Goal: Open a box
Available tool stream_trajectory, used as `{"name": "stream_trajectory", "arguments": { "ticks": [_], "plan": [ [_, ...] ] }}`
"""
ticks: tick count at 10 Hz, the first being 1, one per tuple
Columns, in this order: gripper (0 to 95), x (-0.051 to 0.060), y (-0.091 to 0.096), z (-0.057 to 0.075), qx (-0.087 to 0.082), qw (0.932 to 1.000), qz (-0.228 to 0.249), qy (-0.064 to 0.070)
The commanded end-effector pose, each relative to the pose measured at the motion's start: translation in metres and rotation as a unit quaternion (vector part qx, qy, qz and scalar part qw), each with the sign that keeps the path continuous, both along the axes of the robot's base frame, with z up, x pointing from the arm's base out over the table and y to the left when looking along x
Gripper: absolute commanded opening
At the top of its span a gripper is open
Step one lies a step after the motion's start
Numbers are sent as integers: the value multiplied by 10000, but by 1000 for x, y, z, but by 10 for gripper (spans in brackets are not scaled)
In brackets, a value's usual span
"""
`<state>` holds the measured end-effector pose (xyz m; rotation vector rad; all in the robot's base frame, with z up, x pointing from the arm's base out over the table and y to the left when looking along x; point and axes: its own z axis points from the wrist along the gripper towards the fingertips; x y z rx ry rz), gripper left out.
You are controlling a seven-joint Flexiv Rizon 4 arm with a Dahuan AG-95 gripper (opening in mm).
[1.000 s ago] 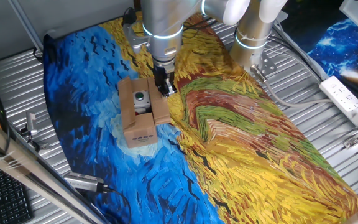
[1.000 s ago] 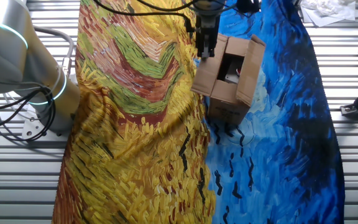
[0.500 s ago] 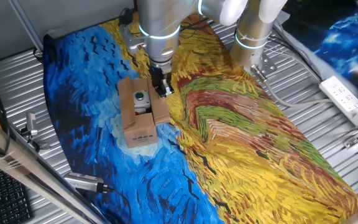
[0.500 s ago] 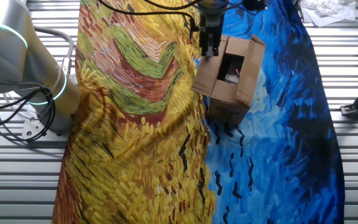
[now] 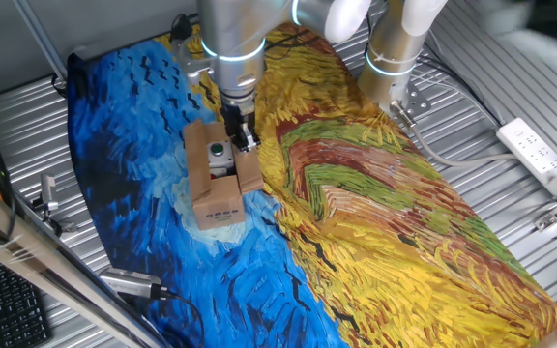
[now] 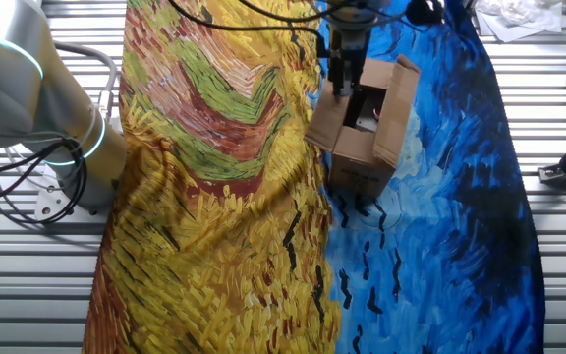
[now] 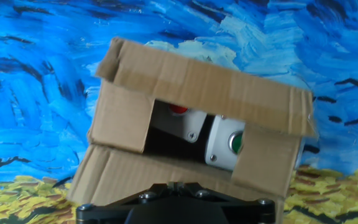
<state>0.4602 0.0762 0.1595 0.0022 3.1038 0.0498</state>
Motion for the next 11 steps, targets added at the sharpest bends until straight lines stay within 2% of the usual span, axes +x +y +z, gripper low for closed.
{"name": "stream_trajectory", "arguments": {
  "ticks": [1,7,11],
  "plan": [
    [0,5,-1,-3,-7,10000,33,-5],
    [0,30,-6,-5,0,9999,114,22],
    [0,37,-6,-4,0,9999,131,29]
  ]
}}
